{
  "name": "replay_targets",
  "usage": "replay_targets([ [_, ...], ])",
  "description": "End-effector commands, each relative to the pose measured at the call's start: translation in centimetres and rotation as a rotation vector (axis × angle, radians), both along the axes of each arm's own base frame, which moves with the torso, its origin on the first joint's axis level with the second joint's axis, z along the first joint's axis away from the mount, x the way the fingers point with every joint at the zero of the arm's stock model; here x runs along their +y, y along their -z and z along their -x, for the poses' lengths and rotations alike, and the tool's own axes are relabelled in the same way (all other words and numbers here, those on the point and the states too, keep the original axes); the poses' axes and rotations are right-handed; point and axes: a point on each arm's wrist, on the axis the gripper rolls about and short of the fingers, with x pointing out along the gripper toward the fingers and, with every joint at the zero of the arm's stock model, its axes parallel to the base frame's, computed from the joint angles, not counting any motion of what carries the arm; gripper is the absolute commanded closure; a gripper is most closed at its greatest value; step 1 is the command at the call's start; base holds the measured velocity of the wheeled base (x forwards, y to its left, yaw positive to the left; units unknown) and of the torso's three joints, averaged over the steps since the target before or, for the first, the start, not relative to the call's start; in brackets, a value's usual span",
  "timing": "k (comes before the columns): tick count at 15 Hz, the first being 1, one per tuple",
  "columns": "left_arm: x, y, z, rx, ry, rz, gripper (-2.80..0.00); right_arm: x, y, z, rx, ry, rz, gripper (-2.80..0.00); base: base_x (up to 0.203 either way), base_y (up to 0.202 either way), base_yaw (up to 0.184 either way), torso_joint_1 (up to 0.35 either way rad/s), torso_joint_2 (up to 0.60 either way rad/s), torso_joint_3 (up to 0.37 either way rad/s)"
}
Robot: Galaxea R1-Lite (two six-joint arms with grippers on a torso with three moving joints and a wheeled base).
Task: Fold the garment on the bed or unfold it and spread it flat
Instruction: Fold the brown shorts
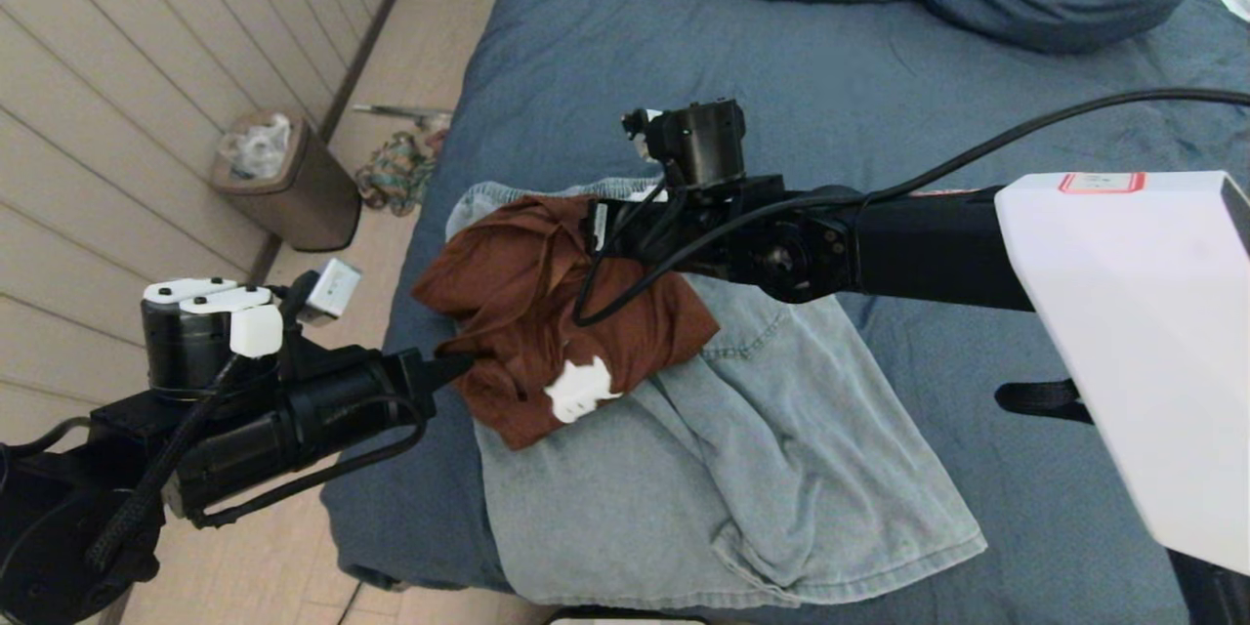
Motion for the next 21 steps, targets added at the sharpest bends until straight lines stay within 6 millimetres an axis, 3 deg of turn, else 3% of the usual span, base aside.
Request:
replay_targets([
  [1,0.0,0.1,-0.1,0.001,0.001,0.003,0.0,-0.7,-1.3,0.3,-0.022,0.007,-0.019,-2.8,0.0,0.0,0.0,0.0,0.0,0.0],
  [5,0.0,0.2,-0.1,0.005,0.003,0.002,0.0,-2.3,-4.5,1.8,-0.071,0.018,-0.064,-2.8,0.0,0.0,0.0,0.0,0.0,0.0],
  [11,0.0,0.2,-0.1,0.005,0.003,0.002,0.0,-3.6,-5.7,3.2,-0.058,0.021,-0.084,-2.8,0.0,0.0,0.0,0.0,0.0,0.0],
  [12,0.0,0.3,-0.1,0.011,0.003,0.0,0.0,-3.9,-5.7,3.3,-0.054,0.028,-0.086,0.0,0.0,0.0,0.0,0.0,0.0,0.0],
  [16,-1.1,2.1,-1.0,0.062,0.027,-0.027,0.0,-8.9,-5.5,6.0,0.0,0.06,-0.049,0.0,0.0,0.0,0.0,0.0,0.0,0.0],
  [19,-4.9,1.1,-0.1,0.019,0.152,-0.016,0.0,-13.4,-5.1,7.1,-0.051,0.054,-0.067,0.0,0.0,0.0,0.0,0.0,0.0,0.0],
  [21,-6.8,0.3,0.5,0.006,0.213,-0.018,0.0,-14.2,-5.2,6.7,-0.089,0.058,-0.08,0.0,0.0,0.0,0.0,0.0,0.0,0.0],
])
